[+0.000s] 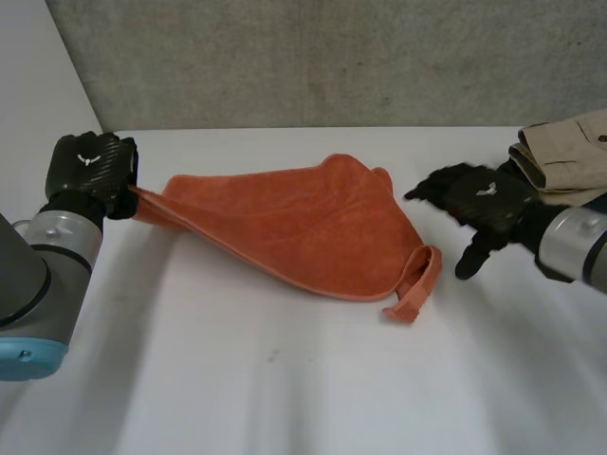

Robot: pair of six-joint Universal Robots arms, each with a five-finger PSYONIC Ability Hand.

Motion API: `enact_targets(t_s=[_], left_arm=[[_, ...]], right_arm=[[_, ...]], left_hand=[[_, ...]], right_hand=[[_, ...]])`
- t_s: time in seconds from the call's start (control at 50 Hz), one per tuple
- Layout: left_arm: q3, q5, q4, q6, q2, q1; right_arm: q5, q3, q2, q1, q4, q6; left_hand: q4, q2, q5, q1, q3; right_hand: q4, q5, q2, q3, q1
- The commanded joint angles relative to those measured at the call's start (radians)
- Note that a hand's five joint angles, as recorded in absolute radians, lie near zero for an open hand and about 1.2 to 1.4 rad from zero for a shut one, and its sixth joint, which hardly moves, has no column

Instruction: Fold the laundry.

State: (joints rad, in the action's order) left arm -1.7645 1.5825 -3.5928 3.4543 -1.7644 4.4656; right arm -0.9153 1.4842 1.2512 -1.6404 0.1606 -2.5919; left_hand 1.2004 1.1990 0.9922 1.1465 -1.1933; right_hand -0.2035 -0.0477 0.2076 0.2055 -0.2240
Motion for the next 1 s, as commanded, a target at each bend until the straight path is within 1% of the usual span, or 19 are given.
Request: enact_targets(t_s=[0.02,0.06,0.08,0.14,0.16,0.3,0.4,0.46,0.48,0.52,0.54,0.66,0.72,0.8,0.86,0.92,0.94,0.96,1.0], left_arm=[[0.010,-0.001,0.042,-0.004,0.026,0.001],[0.010,0.001,0.052,-0.004,0.037,0.001],[0.010,0.001,0.063,-0.006,0.048,0.000],[0.008,-0.001,0.072,-0.007,0.065,0.000],[0.008,-0.001,0.072,-0.007,0.074,0.000],[0.023,-0.001,0.074,-0.007,0.100,0.007],[0.048,-0.003,0.086,-0.012,0.109,0.029],[0.059,-0.004,0.095,-0.020,0.108,0.037],[0.063,-0.007,0.101,-0.026,0.108,0.040],[0.069,-0.010,0.106,-0.032,0.108,0.041],[0.077,-0.012,0.109,-0.038,0.106,0.044],[0.096,-0.015,0.117,-0.058,0.103,0.049],[0.097,-0.013,0.118,-0.064,0.103,0.049],[0.094,-0.013,0.128,-0.078,0.109,0.058],[0.089,-0.015,0.134,-0.087,0.108,0.061],[0.082,-0.015,0.143,-0.098,0.111,0.063],[0.079,-0.015,0.143,-0.098,0.114,0.063],[0.076,-0.016,0.143,-0.095,0.115,0.064],[0.073,-0.019,0.144,-0.093,0.117,0.066]], right_arm=[[-0.238,-0.051,0.048,0.011,0.089,-0.332],[-0.286,-0.065,0.047,0.007,0.117,-0.390],[-0.330,-0.074,0.036,0.001,0.147,-0.439],[-0.373,-0.091,0.014,-0.009,0.189,-0.506],[-0.392,-0.108,-0.007,-0.019,0.212,-0.555],[-0.425,-0.160,-0.081,-0.099,0.283,-0.752],[-0.488,-0.173,-0.110,-0.191,0.266,-0.849],[-0.533,-0.177,-0.125,-0.229,0.237,-0.876],[-0.575,-0.180,-0.142,-0.258,0.211,-0.889],[-0.615,-0.185,-0.164,-0.285,0.189,-0.892],[-0.658,-0.193,-0.185,-0.314,0.177,-0.890],[-0.793,-0.249,-0.282,-0.397,0.151,-0.880],[-0.832,-0.278,-0.321,-0.407,0.137,-0.872],[-0.889,-0.335,-0.386,-0.409,0.106,-0.872],[-0.892,-0.354,-0.403,-0.406,0.105,-0.875],[-0.876,-0.360,-0.398,-0.415,0.114,-0.879],[-0.873,-0.360,-0.392,-0.418,0.119,-0.881],[-0.869,-0.355,-0.376,-0.424,0.129,-0.886],[-0.870,-0.345,-0.351,-0.430,0.145,-0.889]], left_hand=[[0.196,0.197,0.229,0.250,-0.203],[0.196,0.197,0.229,0.250,-0.203],[0.196,0.197,0.229,0.250,-0.203],[0.196,0.197,0.229,0.250,-0.203],[0.196,0.197,0.229,0.250,-0.203],[0.196,0.197,0.229,0.250,-0.203],[0.196,0.197,0.229,0.250,-0.203],[0.196,0.197,0.229,0.250,-0.203],[0.196,0.197,0.229,0.250,-0.203],[0.196,0.197,0.229,0.250,-0.203],[0.196,0.197,0.229,0.250,-0.203],[0.196,0.197,0.229,0.250,-0.203],[0.196,0.197,0.229,0.250,-0.203],[0.196,0.197,0.229,0.250,-0.203],[0.196,0.197,0.229,0.250,-0.203],[0.196,0.197,0.229,0.250,-0.203],[0.196,0.197,0.229,0.250,-0.203],[0.196,0.197,0.229,0.250,-0.203],[0.196,0.197,0.229,0.250,-0.203]], right_hand=[[0.029,0.048,-0.033,-0.031,0.049],[0.029,0.048,-0.033,-0.031,0.049],[0.029,0.048,-0.033,-0.031,0.049],[0.029,0.048,-0.033,-0.031,0.049],[0.029,0.048,-0.033,-0.031,0.049],[0.029,0.048,-0.033,-0.031,0.049],[0.020,0.039,-0.024,-0.022,0.041],[-0.015,0.004,0.011,0.013,0.006],[-0.050,-0.031,0.046,0.048,-0.029],[-0.062,-0.043,0.058,0.060,-0.041],[-0.074,-0.055,0.070,0.072,-0.053],[-0.191,-0.172,0.187,0.189,-0.170],[-0.285,-0.266,0.281,0.283,-0.264],[-0.534,-0.515,0.530,0.532,-0.513],[-0.599,-0.581,0.595,0.597,-0.579],[-0.532,-0.513,0.528,0.530,-0.512],[-0.465,-0.446,0.461,0.463,-0.444],[-0.313,-0.294,0.309,0.311,-0.293],[-0.244,-0.226,0.240,0.242,-0.224]])
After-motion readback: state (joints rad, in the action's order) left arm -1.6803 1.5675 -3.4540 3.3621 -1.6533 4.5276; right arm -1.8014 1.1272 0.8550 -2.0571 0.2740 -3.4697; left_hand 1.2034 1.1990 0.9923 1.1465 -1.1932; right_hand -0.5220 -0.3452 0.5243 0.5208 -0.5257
